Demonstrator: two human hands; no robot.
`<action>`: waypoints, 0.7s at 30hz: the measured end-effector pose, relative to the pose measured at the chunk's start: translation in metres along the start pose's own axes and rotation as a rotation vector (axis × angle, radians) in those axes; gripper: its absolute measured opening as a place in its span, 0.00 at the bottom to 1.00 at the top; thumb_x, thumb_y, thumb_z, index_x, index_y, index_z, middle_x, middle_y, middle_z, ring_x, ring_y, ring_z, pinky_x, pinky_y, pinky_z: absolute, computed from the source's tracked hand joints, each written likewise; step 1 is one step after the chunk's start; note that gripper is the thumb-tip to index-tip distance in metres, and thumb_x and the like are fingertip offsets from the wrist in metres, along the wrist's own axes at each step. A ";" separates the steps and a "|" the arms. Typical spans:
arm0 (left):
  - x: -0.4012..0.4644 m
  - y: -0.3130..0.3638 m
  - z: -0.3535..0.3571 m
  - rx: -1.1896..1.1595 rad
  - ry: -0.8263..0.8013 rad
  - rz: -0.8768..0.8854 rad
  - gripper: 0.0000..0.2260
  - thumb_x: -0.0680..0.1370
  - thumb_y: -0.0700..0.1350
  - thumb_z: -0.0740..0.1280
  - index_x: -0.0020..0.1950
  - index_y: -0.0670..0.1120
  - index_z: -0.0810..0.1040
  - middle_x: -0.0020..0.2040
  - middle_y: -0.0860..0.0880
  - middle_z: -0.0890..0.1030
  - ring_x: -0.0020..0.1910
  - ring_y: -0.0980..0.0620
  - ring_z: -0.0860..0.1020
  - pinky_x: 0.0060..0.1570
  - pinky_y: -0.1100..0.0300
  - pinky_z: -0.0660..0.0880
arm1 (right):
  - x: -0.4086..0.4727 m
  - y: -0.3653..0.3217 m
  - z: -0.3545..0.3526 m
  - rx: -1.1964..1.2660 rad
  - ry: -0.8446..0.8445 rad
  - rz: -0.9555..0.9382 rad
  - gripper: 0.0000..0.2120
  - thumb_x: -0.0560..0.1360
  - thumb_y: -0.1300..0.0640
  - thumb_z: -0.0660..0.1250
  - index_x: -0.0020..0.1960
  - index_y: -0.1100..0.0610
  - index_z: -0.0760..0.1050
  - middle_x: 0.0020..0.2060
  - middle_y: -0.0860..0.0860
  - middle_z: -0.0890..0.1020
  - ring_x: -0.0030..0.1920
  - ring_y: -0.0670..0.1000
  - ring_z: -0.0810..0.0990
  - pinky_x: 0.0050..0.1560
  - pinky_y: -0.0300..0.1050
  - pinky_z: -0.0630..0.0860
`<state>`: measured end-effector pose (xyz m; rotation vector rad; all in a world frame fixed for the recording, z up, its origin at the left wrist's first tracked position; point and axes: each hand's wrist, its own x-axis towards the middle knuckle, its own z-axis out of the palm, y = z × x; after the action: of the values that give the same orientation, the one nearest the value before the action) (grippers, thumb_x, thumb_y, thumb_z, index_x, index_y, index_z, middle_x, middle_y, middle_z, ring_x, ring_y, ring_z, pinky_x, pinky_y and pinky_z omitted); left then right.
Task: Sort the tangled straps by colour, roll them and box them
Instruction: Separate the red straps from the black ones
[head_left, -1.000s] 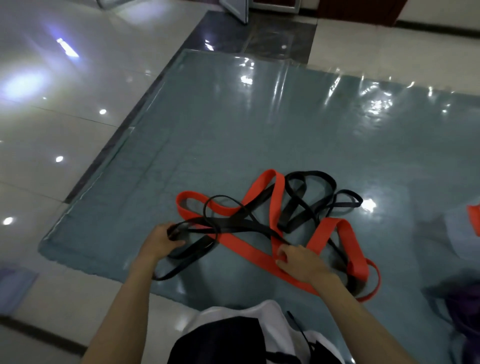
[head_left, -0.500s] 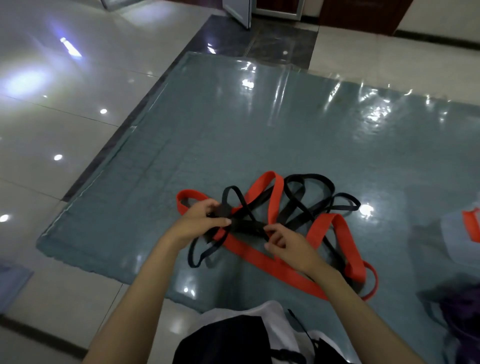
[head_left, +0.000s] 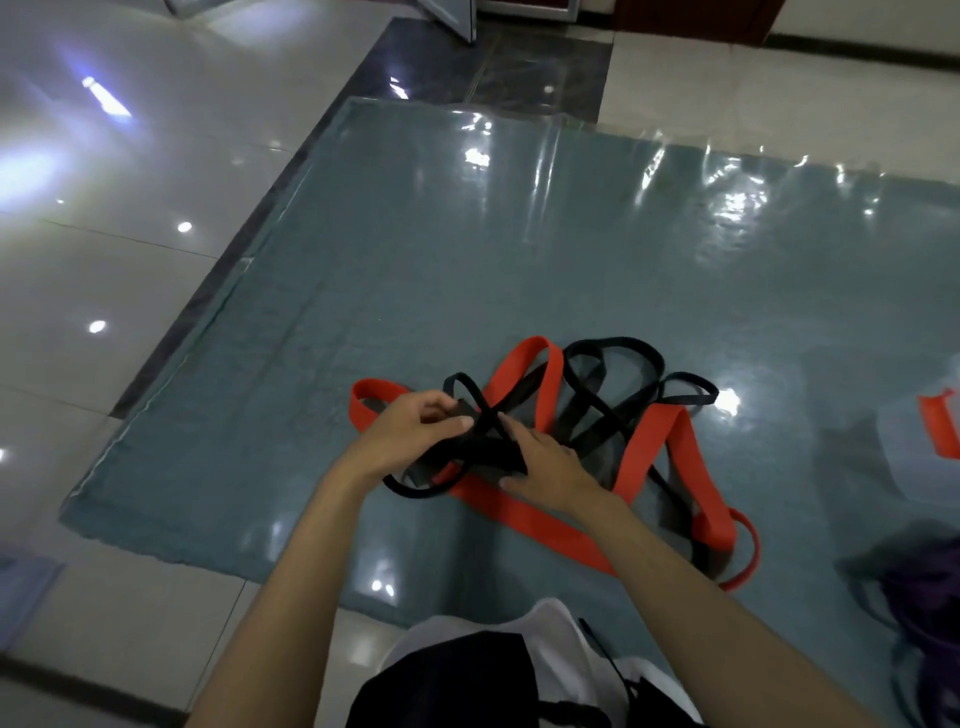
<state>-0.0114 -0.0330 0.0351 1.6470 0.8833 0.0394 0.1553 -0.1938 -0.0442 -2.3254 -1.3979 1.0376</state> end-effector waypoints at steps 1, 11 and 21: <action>-0.002 -0.004 -0.009 0.023 0.025 0.008 0.04 0.79 0.44 0.75 0.53 0.46 0.85 0.47 0.51 0.89 0.46 0.60 0.86 0.48 0.71 0.79 | 0.003 -0.002 0.004 -0.100 -0.012 0.043 0.42 0.78 0.46 0.71 0.85 0.44 0.51 0.74 0.52 0.72 0.74 0.57 0.71 0.75 0.62 0.64; -0.016 -0.084 -0.076 0.176 0.271 -0.108 0.15 0.74 0.40 0.80 0.55 0.56 0.83 0.48 0.53 0.85 0.52 0.49 0.83 0.57 0.51 0.76 | 0.012 0.021 0.000 0.032 0.149 0.035 0.05 0.78 0.59 0.70 0.54 0.55 0.80 0.49 0.54 0.84 0.52 0.59 0.84 0.50 0.55 0.81; -0.001 -0.120 -0.078 0.094 0.379 -0.102 0.02 0.81 0.45 0.73 0.54 0.50 0.84 0.51 0.48 0.86 0.54 0.47 0.84 0.52 0.58 0.76 | 0.012 0.043 -0.019 0.350 0.304 0.066 0.09 0.81 0.58 0.72 0.55 0.45 0.76 0.41 0.44 0.85 0.43 0.49 0.86 0.51 0.56 0.83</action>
<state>-0.1111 0.0319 -0.0442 1.7089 1.2719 0.2499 0.2003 -0.2027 -0.0589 -2.1676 -0.9487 0.8230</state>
